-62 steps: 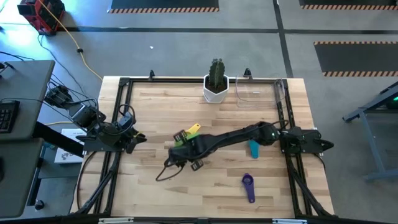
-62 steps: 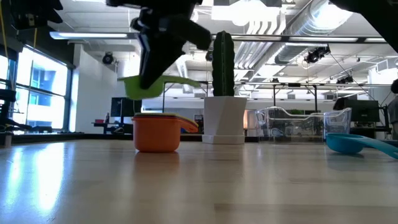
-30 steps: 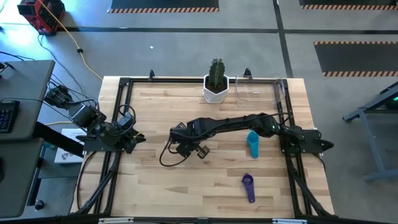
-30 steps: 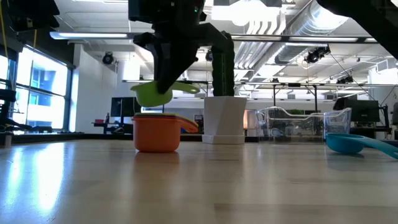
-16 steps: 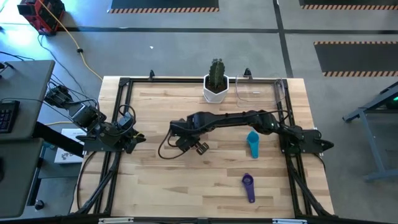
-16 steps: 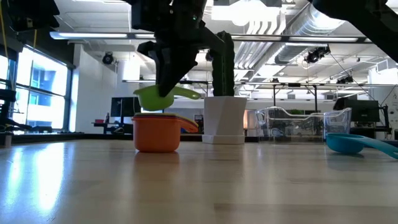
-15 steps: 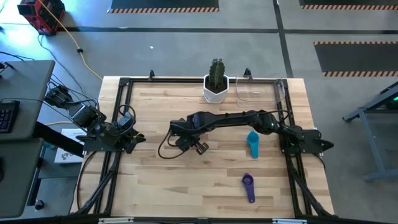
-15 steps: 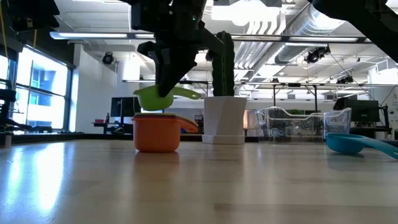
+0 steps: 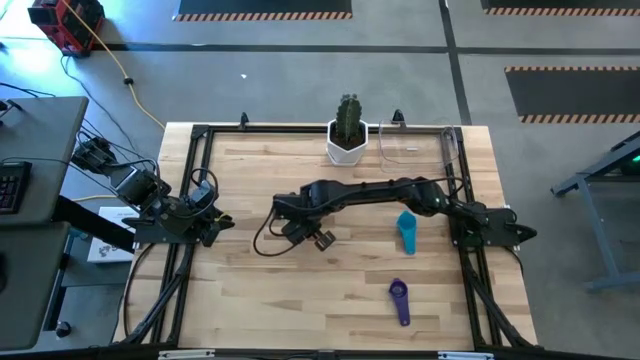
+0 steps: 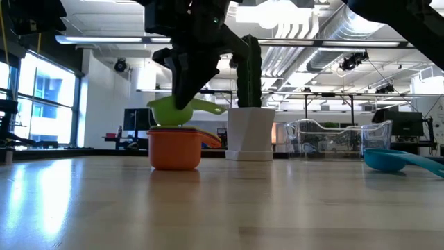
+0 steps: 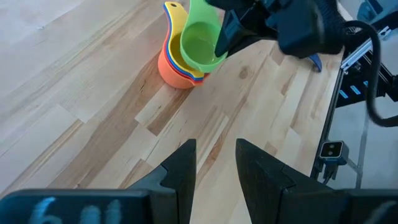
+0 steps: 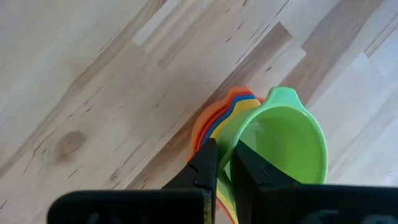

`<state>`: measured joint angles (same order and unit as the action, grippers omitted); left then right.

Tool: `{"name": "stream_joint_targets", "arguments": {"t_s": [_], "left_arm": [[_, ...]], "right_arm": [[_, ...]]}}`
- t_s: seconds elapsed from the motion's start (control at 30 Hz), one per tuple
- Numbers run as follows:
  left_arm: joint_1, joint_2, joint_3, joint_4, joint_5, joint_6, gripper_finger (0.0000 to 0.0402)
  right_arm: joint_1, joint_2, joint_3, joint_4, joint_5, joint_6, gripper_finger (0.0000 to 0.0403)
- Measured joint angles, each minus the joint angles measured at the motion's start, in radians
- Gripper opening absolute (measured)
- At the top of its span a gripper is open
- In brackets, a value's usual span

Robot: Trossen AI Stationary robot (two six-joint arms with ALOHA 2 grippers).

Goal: Nest measuring cups in basket
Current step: Stack the green measuring cup on top of the yellow measuring cup, then stack the light blue measuring cup on top of the green measuring cup

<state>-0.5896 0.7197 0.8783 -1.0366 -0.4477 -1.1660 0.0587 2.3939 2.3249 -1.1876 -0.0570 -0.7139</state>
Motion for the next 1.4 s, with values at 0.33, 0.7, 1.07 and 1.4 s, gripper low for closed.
{"name": "stream_joint_targets", "arguments": {"t_s": [0.33,0.7,1.07,1.4], "left_arm": [[0.0,0.0,0.0,0.0,0.0,0.0,0.0104],[0.0,0.0,0.0,0.0,0.0,0.0,0.0104],[0.0,0.0,0.0,0.0,0.0,0.0,0.0104],[0.0,0.0,0.0,0.0,-0.012,0.003,0.0104]], "right_arm": [[0.001,0.019,0.0,0.011,0.0,0.007,0.0034],[0.001,0.021,0.0,0.004,0.048,0.036,0.0084],[0.003,0.021,0.0,-0.106,0.098,0.188,0.0085],[0.044,0.021,0.0,-0.247,-0.008,0.451,0.0085]]}}
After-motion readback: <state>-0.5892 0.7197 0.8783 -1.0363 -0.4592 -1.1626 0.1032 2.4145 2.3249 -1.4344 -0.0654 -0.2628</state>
